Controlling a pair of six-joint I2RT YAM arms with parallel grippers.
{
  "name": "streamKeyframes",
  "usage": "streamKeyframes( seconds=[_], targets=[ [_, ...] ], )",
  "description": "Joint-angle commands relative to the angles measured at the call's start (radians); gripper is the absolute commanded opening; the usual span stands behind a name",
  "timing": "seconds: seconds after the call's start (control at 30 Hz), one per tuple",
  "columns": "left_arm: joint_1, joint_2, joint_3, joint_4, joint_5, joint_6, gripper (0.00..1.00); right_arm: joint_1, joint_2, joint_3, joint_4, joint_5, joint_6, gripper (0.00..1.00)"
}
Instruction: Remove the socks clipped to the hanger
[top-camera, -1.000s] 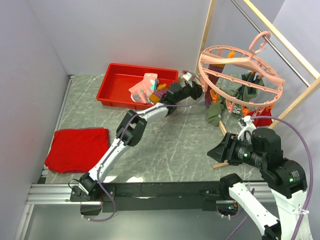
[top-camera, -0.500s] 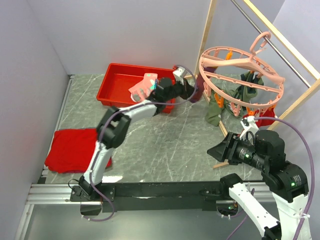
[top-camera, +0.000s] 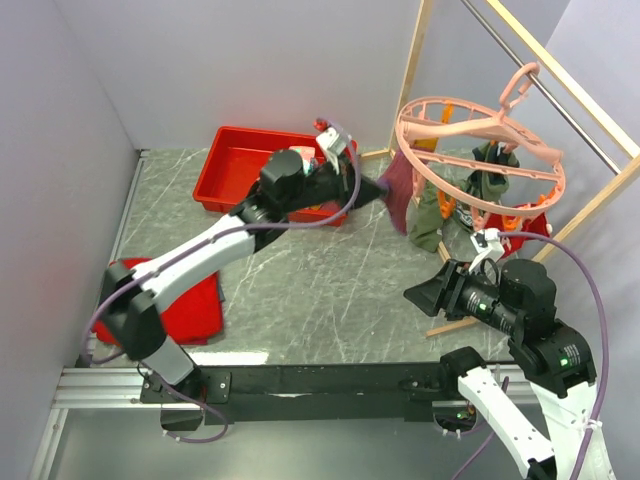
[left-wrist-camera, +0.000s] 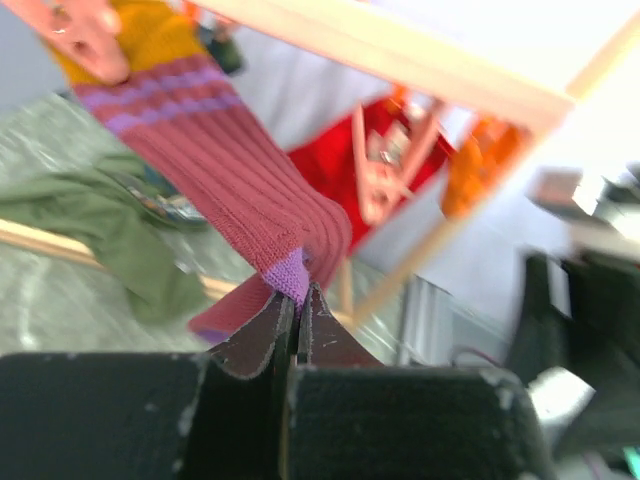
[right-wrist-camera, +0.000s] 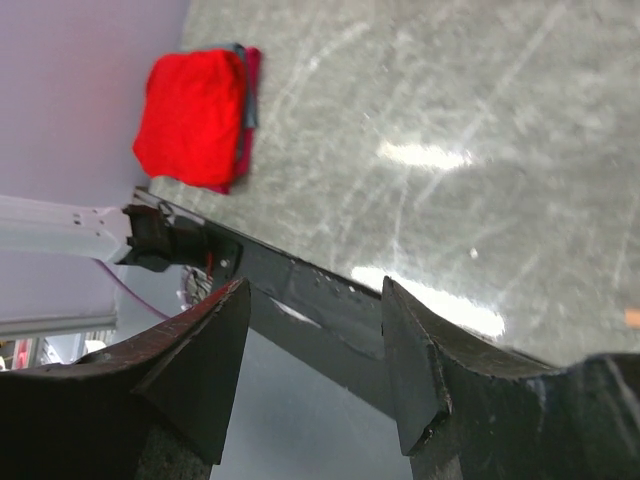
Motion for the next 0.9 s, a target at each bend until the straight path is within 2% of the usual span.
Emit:
streamKeyframes(
  seconds=[0.0, 0.13, 0.27, 0.43, 0.87],
  targets=[
    [-0.045, -0.14, -0.071, -0.14, -0.011, -0.019, 0.01, -0.004, -0.002, 0.012, 0.148, -0.043, -0.019, 0.63],
    [-0.12, -0.244, -0.131, -0.184, -0.028, -0.055, 0.01, -0.001, 0.002, 0.022, 0.184, -0.08, -0.019, 0.66],
    [-0.185, -0.26, -0.112, -0.252, -0.036, -0.084, 0.01, -0.002, 0.006, 0.041, 0.207, -0.11, -0.01, 0.71],
    [-0.261, -0.269, -0.105, -0.233, -0.02, -0.135, 0.01, -0.002, -0.008, 0.025, 0.27, -0.152, 0.007, 0.75],
    [-0.291, -0.273, -0.105, -0.217, 0.082, -0.202, 0.01, -0.002, -0.024, 0.019, 0.228, -0.109, -0.114, 0.76]
  ],
)
